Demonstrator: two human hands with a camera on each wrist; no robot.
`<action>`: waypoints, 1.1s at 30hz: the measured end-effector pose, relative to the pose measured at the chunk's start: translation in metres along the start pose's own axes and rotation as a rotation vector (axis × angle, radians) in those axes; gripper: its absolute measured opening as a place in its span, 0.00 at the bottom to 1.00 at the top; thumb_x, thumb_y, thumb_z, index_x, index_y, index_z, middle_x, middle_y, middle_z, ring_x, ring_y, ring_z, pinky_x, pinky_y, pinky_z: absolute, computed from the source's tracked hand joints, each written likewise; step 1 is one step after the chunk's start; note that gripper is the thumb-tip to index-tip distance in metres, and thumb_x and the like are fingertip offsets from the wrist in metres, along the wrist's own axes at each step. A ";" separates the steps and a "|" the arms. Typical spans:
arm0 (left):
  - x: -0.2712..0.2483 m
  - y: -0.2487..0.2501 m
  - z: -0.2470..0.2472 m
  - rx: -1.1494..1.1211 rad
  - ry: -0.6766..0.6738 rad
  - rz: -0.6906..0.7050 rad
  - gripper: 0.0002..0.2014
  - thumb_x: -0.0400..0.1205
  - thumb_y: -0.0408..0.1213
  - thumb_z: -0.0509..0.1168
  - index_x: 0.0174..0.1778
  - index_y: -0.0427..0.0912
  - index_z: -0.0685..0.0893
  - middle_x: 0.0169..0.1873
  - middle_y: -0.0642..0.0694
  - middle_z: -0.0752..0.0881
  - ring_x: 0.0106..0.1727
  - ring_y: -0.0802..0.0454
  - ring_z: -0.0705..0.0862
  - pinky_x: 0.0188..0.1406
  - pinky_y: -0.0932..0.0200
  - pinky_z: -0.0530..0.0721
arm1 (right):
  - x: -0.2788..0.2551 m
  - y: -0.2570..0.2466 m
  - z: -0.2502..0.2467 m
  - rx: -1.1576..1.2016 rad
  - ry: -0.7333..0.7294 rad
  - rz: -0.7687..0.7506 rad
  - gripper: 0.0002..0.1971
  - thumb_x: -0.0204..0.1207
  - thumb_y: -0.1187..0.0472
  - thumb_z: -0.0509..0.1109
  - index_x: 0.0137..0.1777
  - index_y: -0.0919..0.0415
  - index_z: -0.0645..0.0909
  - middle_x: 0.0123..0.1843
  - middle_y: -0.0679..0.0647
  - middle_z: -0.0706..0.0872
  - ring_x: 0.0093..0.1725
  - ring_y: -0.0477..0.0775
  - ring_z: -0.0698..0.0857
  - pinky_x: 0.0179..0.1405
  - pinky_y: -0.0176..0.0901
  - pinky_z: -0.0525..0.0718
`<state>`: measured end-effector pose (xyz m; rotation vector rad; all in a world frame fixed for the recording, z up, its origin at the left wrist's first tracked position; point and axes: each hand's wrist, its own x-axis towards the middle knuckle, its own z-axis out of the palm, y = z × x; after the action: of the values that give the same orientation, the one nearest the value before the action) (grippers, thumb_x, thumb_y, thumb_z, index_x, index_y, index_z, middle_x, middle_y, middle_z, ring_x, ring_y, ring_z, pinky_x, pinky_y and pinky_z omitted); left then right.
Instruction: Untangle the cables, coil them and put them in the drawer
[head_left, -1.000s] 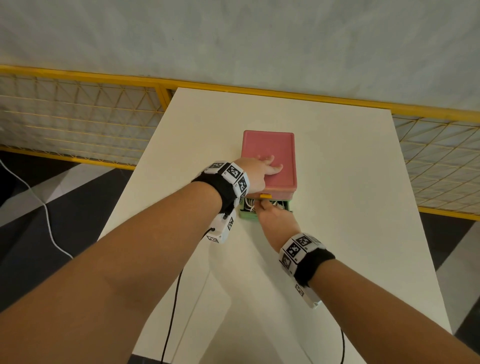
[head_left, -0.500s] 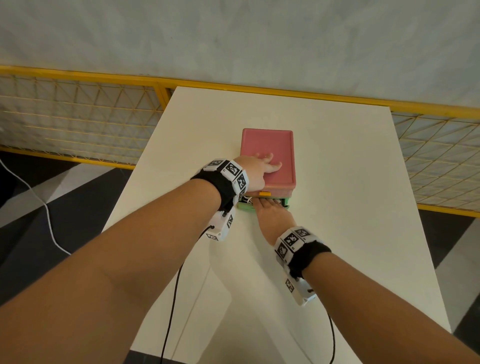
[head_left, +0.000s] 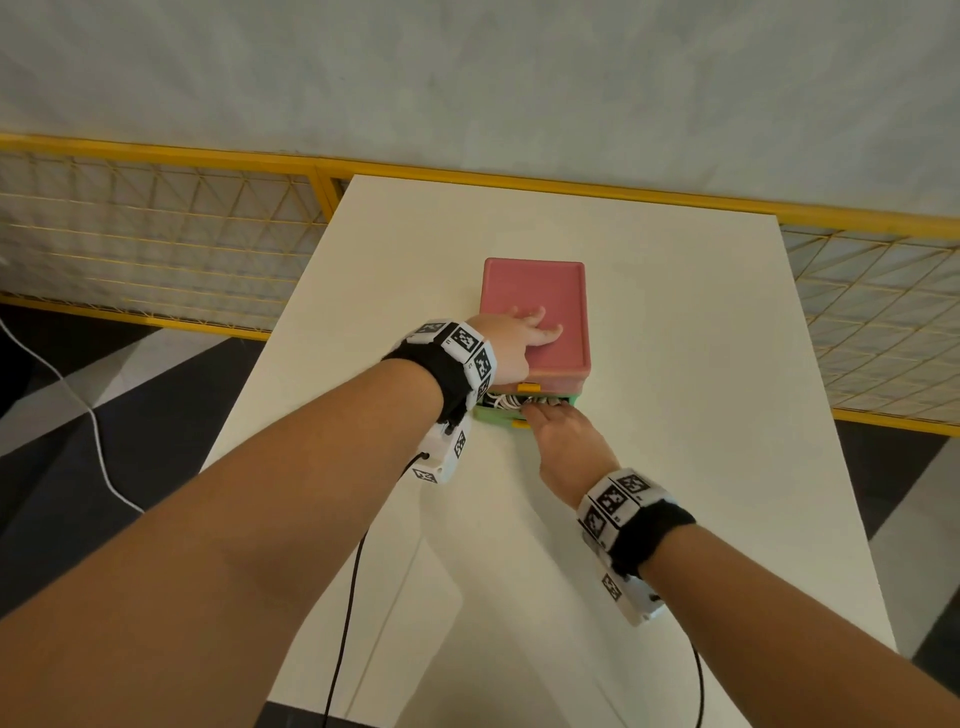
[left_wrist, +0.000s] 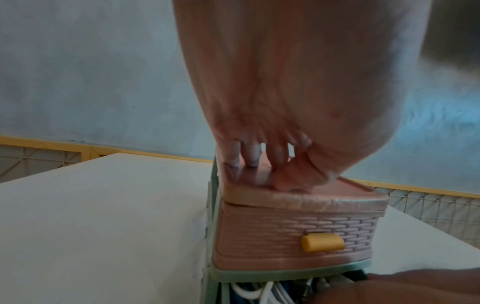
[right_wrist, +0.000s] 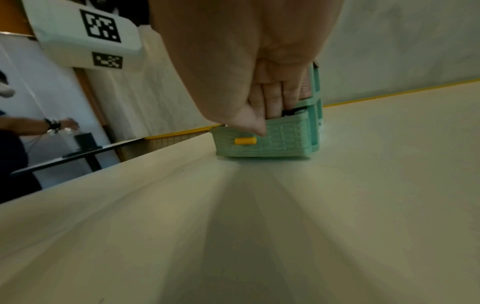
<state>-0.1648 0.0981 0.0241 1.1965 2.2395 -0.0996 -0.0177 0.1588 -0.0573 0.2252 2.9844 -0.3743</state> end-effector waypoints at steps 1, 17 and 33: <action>0.000 0.001 0.000 0.006 -0.002 -0.001 0.37 0.83 0.29 0.53 0.85 0.61 0.49 0.86 0.54 0.43 0.87 0.48 0.43 0.83 0.48 0.55 | 0.002 -0.002 0.000 -0.047 -0.017 0.005 0.27 0.72 0.73 0.60 0.74 0.65 0.67 0.69 0.60 0.79 0.69 0.60 0.76 0.76 0.46 0.65; 0.000 -0.001 -0.002 -0.031 -0.003 -0.006 0.38 0.82 0.28 0.55 0.85 0.63 0.50 0.86 0.56 0.44 0.87 0.49 0.45 0.83 0.48 0.59 | 0.026 0.028 0.023 0.579 0.196 0.573 0.63 0.46 0.36 0.84 0.79 0.56 0.55 0.71 0.56 0.65 0.72 0.59 0.66 0.74 0.57 0.65; 0.002 -0.003 0.002 -0.163 0.051 0.028 0.38 0.82 0.25 0.54 0.84 0.62 0.55 0.86 0.57 0.47 0.87 0.52 0.45 0.83 0.53 0.53 | 0.036 0.026 0.017 0.557 0.251 0.616 0.48 0.52 0.37 0.82 0.66 0.62 0.67 0.63 0.57 0.74 0.63 0.60 0.75 0.66 0.55 0.70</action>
<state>-0.1677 0.0971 0.0210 1.1535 2.2265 0.1233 -0.0470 0.1844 -0.0853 1.2766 2.7463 -1.1369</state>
